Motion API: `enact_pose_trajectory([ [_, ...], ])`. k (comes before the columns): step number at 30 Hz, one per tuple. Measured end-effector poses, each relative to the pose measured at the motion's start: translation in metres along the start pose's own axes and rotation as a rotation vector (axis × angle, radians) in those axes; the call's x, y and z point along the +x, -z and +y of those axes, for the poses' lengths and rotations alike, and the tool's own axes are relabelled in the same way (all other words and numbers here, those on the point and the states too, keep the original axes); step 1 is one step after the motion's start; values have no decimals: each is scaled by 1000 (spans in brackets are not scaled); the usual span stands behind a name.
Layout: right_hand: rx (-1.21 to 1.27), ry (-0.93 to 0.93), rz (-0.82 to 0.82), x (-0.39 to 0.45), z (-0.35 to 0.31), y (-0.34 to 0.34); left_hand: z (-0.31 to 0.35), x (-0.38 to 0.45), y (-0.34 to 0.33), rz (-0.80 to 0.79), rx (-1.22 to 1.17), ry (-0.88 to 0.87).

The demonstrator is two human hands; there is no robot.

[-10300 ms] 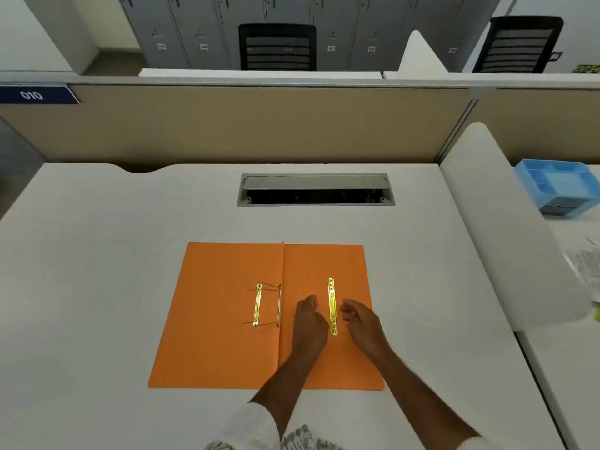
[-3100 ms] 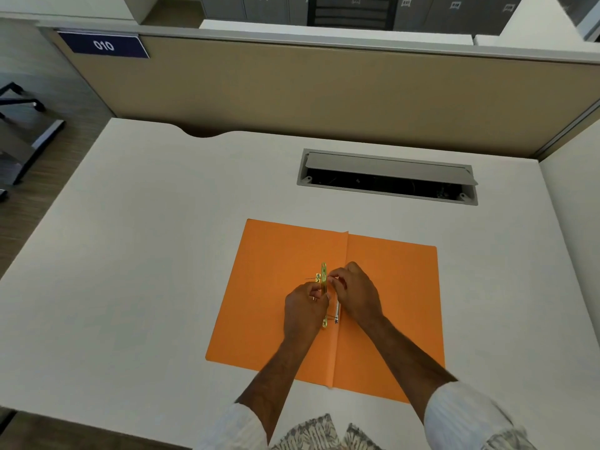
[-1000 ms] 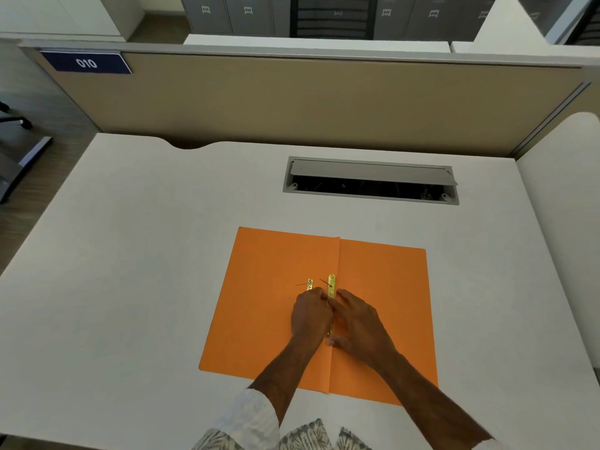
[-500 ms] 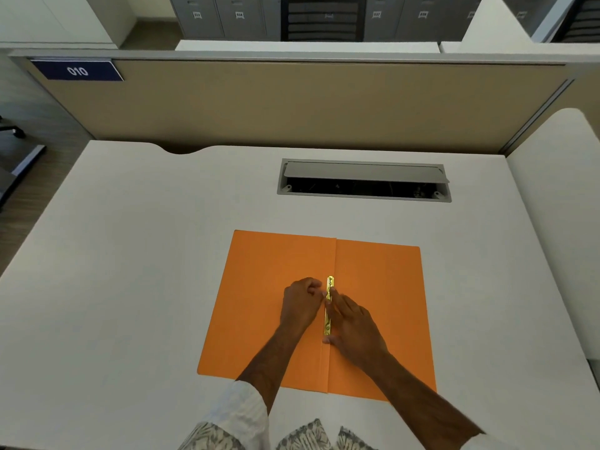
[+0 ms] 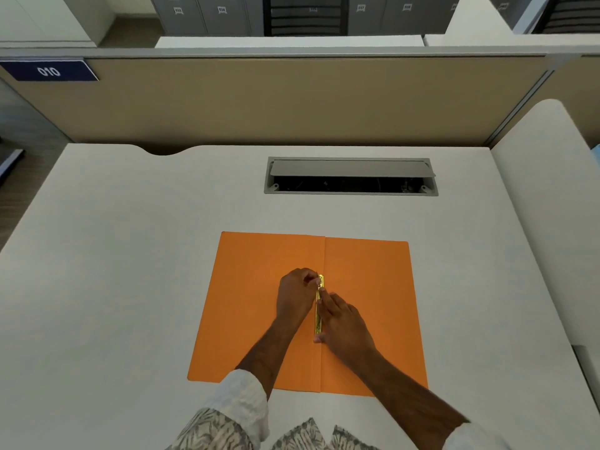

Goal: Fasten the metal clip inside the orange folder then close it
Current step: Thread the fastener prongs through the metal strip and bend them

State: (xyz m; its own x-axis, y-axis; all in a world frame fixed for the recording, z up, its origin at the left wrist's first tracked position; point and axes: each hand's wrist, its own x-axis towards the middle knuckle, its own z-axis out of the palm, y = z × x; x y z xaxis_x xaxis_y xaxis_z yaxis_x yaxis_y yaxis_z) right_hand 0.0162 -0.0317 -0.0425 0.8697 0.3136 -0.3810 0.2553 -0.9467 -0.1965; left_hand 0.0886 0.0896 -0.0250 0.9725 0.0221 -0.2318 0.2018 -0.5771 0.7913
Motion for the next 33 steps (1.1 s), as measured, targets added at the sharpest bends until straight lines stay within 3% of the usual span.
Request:
enact_pose_trajectory([
  [11, -77, 50, 19, 4, 1, 8, -4, 21, -1, -20, 57, 39],
  [33, -41, 21, 52, 3, 0, 10, 3, 40, -8, -117, 184, -76],
])
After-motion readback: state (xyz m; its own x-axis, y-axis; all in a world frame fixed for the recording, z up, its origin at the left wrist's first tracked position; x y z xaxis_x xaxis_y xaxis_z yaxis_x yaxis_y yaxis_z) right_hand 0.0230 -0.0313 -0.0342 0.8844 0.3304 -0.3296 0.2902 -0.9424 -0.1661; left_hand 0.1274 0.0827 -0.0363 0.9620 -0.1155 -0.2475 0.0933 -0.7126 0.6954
